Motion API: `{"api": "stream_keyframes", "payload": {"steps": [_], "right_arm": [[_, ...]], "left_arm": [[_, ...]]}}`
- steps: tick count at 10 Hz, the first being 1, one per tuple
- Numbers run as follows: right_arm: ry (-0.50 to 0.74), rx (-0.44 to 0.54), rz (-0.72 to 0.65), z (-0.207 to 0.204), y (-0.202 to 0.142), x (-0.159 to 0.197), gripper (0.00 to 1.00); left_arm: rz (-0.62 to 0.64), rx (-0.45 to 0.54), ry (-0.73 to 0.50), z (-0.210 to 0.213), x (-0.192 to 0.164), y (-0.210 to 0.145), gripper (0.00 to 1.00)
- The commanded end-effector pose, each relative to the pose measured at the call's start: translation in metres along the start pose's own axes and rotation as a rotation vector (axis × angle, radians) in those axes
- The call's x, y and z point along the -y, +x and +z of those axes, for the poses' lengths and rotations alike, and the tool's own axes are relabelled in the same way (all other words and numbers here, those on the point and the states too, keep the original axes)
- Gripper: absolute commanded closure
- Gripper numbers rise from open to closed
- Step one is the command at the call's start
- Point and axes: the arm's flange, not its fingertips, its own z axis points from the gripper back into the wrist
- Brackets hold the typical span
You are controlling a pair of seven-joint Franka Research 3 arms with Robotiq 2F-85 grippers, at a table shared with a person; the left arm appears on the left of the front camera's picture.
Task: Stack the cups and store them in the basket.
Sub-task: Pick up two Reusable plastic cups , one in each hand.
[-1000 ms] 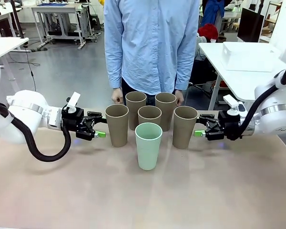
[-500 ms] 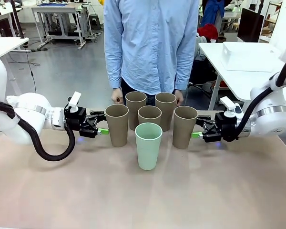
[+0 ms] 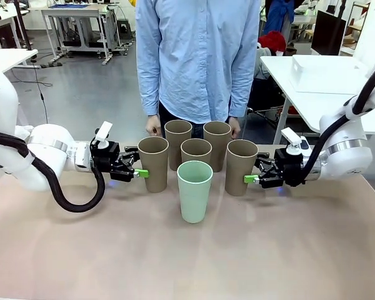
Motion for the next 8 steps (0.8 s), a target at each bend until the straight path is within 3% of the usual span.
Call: {"api": "stream_keyframes", "payload": {"steps": [1,8], "right_arm": [[-0.016,0.012,0.022,-0.011,-0.002,0.008,0.00],[0.003,0.033,-0.011,-0.036,-0.010,0.011,0.00]], "left_arm": [[-0.023,0.004,0.012,-0.014,-0.003,0.000,0.00],[-0.027,0.014,0.015,-0.038,-0.003,-0.005,0.00]]}}
